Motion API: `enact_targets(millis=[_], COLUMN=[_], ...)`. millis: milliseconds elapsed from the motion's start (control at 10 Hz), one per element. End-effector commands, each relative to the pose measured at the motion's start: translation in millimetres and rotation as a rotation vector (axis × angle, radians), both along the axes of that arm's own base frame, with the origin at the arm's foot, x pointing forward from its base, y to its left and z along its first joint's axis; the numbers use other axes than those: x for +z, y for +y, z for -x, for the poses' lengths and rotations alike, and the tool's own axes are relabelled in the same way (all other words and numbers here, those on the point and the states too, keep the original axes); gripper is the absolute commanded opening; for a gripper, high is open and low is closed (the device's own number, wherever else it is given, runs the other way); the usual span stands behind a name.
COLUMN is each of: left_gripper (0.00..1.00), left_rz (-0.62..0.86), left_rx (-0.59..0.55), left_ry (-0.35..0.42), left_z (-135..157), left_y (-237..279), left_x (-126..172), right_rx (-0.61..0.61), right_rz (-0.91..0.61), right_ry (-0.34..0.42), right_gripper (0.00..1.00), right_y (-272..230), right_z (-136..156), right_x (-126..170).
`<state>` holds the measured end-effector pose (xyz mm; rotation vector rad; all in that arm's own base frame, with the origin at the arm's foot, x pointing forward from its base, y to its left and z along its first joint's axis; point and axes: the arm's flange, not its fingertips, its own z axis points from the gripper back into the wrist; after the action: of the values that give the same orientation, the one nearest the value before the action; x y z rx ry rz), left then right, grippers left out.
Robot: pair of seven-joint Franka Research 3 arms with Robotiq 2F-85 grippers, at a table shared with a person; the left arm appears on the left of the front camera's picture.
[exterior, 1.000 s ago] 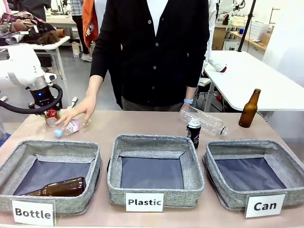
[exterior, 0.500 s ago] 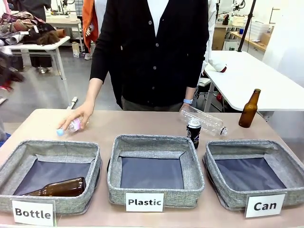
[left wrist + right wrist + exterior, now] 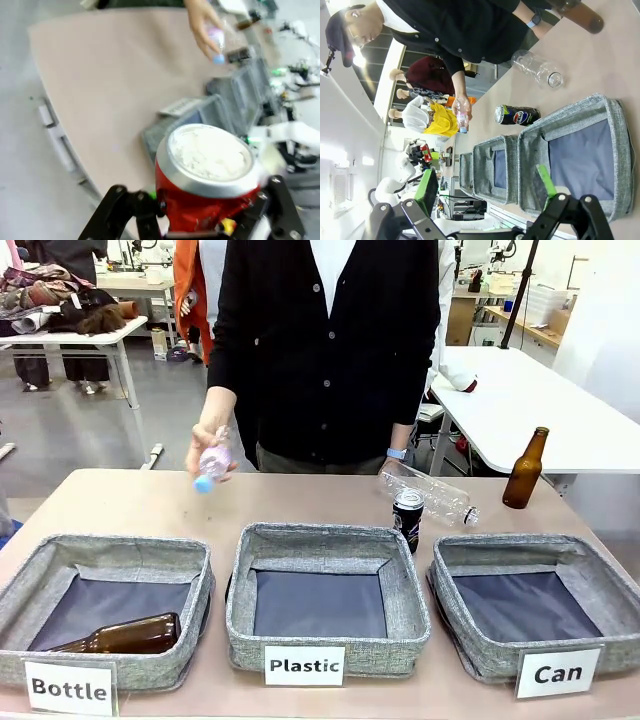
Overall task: Sort the can waste into the basket.
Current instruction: Pick up the can waste from the table and place it in the right Fabric basket.
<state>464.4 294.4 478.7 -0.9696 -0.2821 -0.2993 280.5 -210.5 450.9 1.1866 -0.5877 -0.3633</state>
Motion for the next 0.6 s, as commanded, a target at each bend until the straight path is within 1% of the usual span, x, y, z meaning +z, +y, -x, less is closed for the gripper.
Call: enact_targets(millis=[0, 100, 300, 400, 500], left_gripper=[0.0, 0.0, 0.0, 0.05, 0.05], left_rz=[0.028, 0.0, 0.0, 0.015, 0.011], left_rx=[0.052, 0.0, 0.0, -0.008, -0.129], left_ry=[0.065, 0.0, 0.0, 0.032, 0.036], left_z=[-17, 0, 0, -4, -10], left_y=[-13, 0, 0, -1, -31], left_x=[0, 0, 0, -11, -11], right_rx=[-0.005, -0.005, -0.005, -0.005, -0.005], right_rz=[-0.006, -0.006, -0.006, -0.006, -0.006], right_ry=[-0.04, -0.04, -0.04, -0.04, -0.04], right_gripper=[1.0, 1.0, 1.0, 1.0, 1.0], right_y=[0, 0, 0, 0, 0], right_z=[-2, -2, -2, -2, -2], right_x=[0, 0, 0, 0, 0])
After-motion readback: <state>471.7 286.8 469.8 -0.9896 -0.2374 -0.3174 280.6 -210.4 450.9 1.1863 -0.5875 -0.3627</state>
